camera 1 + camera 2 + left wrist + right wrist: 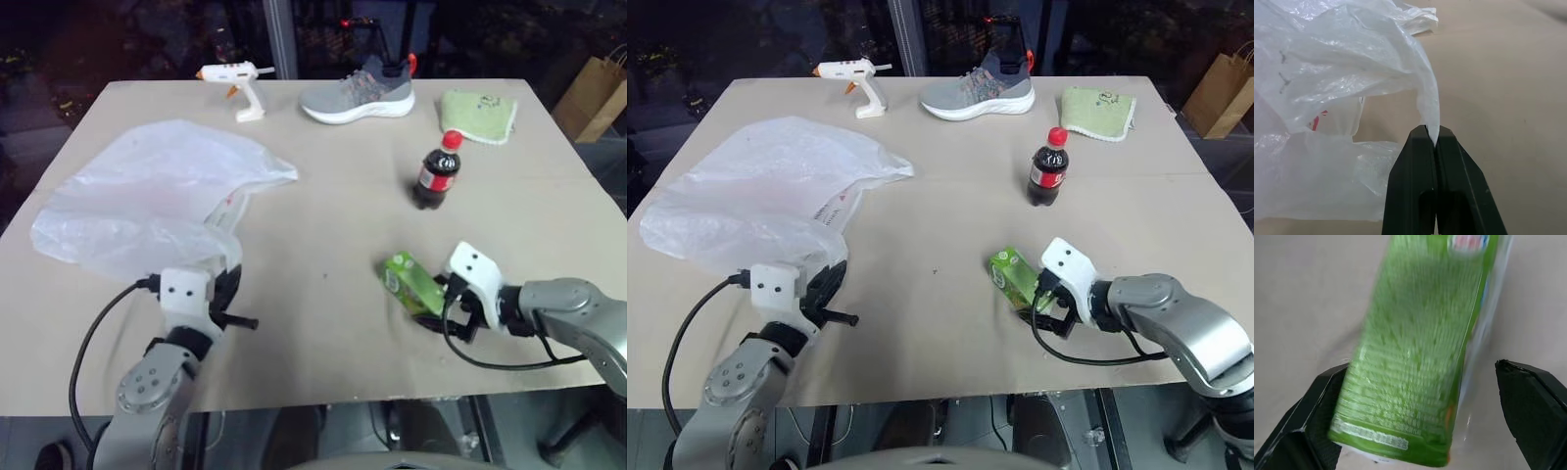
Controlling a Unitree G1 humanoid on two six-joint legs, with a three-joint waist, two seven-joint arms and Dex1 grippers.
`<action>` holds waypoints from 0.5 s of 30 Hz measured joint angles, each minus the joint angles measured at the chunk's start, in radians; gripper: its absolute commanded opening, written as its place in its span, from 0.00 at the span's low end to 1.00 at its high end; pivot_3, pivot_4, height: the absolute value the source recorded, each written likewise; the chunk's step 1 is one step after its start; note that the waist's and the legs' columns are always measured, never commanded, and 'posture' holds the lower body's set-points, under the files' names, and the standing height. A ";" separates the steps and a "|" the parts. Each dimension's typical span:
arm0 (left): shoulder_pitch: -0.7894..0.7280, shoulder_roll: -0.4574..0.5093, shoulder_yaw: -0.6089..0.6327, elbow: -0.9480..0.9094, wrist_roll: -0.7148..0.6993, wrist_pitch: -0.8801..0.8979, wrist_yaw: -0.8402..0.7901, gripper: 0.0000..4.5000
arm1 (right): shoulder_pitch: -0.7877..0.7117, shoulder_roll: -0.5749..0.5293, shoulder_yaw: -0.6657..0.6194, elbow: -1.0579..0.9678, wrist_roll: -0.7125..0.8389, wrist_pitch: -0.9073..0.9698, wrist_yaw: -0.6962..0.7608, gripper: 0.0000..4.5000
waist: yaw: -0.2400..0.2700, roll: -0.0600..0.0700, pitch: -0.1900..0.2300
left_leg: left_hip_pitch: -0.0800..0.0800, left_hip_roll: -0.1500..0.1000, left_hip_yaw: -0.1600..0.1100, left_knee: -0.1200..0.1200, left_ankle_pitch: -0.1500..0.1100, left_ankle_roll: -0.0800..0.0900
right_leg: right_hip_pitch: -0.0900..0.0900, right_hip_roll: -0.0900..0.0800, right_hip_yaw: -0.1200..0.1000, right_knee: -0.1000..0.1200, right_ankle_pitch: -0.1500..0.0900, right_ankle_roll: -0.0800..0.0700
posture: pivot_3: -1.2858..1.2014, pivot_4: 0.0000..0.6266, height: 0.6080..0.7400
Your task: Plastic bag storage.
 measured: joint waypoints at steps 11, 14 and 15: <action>-0.247 0.043 -0.128 0.086 0.025 0.002 -0.043 0.00 | -0.042 0.044 -0.007 0.027 -0.008 0.006 -0.032 0.63 | 0.001 0.000 0.000 | -0.002 0.000 -0.002 0.000 0.000 0.000 | 0.000 0.000 -0.002 0.000 0.000 0.000 | 0.52 0.24 1.00; -0.372 0.054 -0.223 0.158 0.040 -0.018 -0.112 0.00 | -0.062 0.061 -0.009 0.030 -0.006 0.013 -0.042 0.63 | 0.004 0.000 0.000 | -0.002 -0.001 -0.002 0.001 0.000 0.000 | 0.000 0.000 -0.002 0.000 0.000 0.000 | 0.52 0.24 1.00; -0.406 0.055 -0.253 0.180 0.045 -0.029 -0.137 0.00 | -0.068 0.064 -0.010 0.030 -0.005 0.014 -0.042 0.63 | 0.003 0.000 0.000 | -0.002 -0.001 -0.002 0.002 0.000 0.000 | 0.000 0.000 -0.002 0.000 0.000 0.000 | 0.52 0.24 1.00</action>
